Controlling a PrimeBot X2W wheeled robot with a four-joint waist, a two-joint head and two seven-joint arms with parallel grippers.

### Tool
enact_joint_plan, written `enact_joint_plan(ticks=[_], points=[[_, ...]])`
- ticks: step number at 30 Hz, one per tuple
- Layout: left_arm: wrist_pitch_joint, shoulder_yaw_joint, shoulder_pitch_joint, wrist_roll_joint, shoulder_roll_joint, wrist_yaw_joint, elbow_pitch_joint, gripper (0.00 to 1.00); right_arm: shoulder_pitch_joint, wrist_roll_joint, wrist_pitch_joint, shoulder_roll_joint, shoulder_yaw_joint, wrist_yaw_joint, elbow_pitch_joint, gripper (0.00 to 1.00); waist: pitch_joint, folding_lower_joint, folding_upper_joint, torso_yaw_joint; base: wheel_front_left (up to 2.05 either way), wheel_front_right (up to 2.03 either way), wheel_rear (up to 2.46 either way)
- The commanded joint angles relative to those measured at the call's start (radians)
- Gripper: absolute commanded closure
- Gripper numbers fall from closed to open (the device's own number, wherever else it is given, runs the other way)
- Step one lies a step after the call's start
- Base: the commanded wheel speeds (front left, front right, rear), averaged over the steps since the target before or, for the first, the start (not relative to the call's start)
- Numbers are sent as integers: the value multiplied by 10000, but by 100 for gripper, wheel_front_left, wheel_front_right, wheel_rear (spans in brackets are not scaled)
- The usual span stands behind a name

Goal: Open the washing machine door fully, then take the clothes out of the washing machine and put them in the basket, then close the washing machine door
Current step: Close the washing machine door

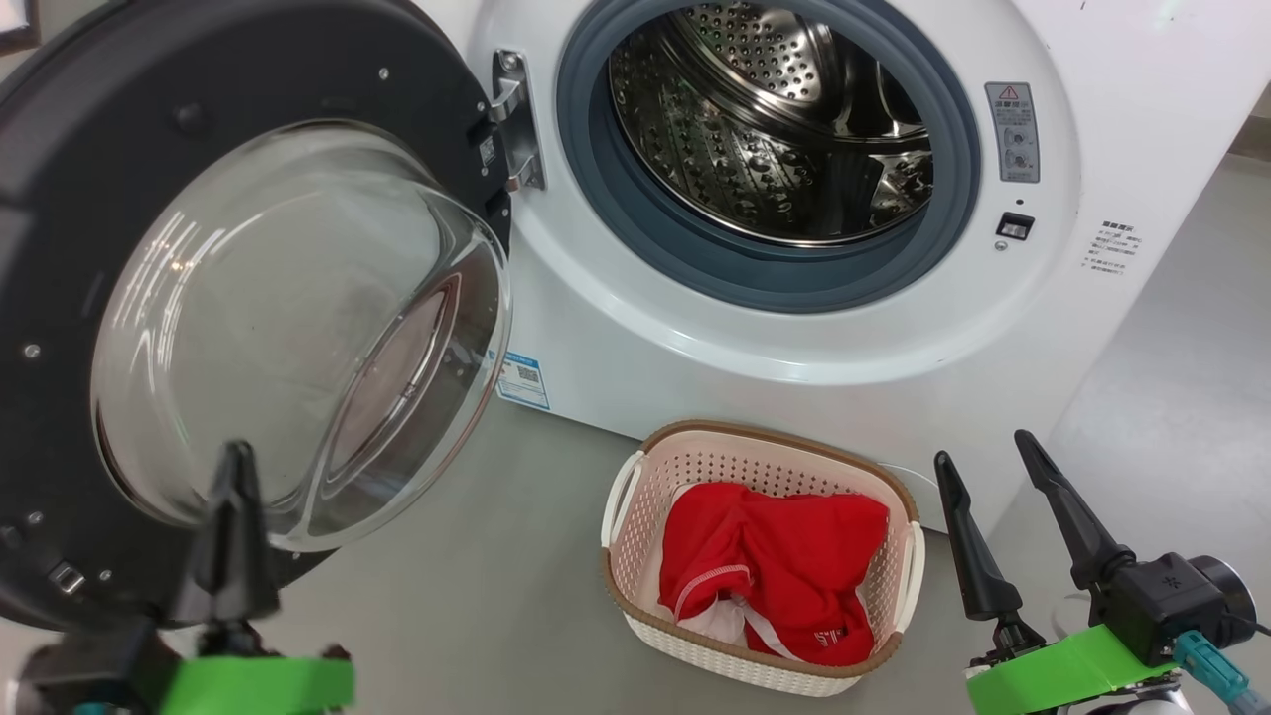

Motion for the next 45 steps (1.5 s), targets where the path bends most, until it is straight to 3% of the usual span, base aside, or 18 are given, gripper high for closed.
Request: enact_joint_plan(ticks=[1,9,19,26,36,41,45], points=[[-116,511,-622,-125,195,114,-448,100,-185,61,-65,-81,189,35,-231,0,14,0,0,-32,0,0,0],[-116,1861,-2637,-823,866,226,-752,100,-167,2,-65,-81,139,35,-220,0,89,0,0,-76,0,0,0],[789,3910,-5040,-3246,1738,355,1292,100,-156,-47,-65,-81,125,35,-155,0,81,0,0,-241,0,0,0],[2651,5089,-6229,-4909,2696,661,3411,100,-92,-50,-65,-81,101,35,-171,0,58,0,0,-384,0,0,0],[6543,5443,-7208,-6706,3751,1009,5369,100,-17,92,-65,-81,195,35,-173,0,83,0,0,-356,0,0,0],[7377,5595,-7396,-7009,4222,1234,6219,100,-37,132,-65,-81,276,35,-154,0,115,0,0,-376,0,0,0],[8136,5569,-7510,-7319,4393,1107,6722,100,-62,163,-65,-81,380,35,-164,0,186,0,0,-454,0,0,0]])
